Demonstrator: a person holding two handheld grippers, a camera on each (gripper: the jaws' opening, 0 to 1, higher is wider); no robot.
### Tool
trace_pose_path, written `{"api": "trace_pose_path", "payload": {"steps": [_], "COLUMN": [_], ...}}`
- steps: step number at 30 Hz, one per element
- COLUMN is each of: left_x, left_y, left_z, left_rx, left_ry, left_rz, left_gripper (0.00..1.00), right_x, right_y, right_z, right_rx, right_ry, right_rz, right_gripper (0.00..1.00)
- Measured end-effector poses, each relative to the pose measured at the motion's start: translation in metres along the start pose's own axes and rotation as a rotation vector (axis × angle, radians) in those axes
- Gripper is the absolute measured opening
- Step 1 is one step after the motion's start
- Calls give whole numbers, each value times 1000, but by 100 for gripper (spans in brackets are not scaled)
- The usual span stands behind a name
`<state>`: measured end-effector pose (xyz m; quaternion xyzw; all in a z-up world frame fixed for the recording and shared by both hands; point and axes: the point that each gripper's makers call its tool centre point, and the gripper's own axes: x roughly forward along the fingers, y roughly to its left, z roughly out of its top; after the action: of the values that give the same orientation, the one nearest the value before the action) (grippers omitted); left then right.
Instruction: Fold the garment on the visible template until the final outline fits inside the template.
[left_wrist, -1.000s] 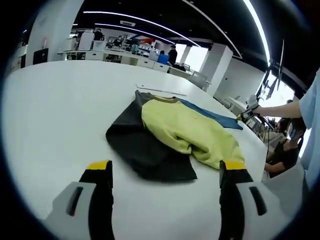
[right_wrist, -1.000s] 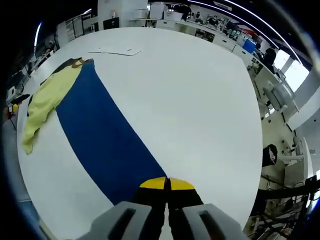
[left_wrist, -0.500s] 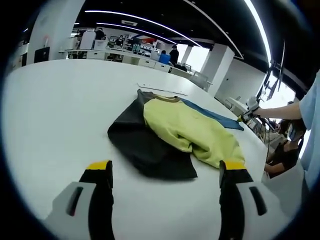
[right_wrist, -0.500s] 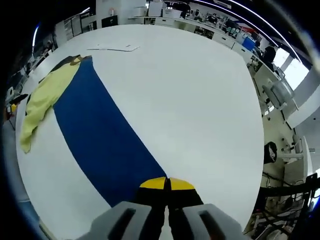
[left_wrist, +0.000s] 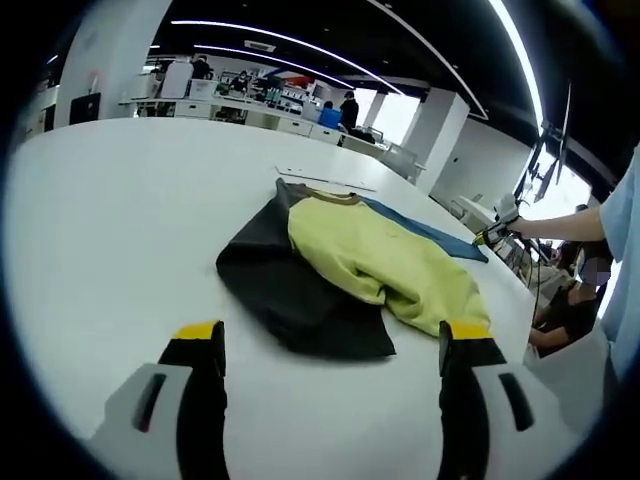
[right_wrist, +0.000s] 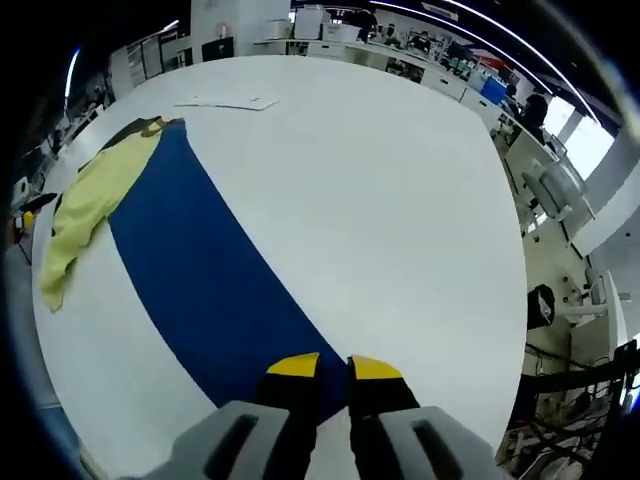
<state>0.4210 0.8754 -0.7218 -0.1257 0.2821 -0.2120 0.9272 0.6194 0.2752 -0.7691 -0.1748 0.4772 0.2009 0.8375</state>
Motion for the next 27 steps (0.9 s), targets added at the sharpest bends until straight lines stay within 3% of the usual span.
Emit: {"api": "trace_pose_path", "payload": {"steps": [3,15,27], "left_x": [0,1,-4], "left_y": [-1,-4,-2], "left_z": [0,6,14], "left_rx": [0,1,1], "left_ry": [-2,-19,-42], "left_rz": [-3,-19,-22], "left_gripper": [85,86,86], "right_x": [-5,-23,-38], "right_y": [2,6,17], "right_z": [-1,-7,-6], "right_rx": [33,95,109], "right_ry": [-20,-96,-127], "right_rz": [20,26,44], "right_gripper": [26,53,57]}}
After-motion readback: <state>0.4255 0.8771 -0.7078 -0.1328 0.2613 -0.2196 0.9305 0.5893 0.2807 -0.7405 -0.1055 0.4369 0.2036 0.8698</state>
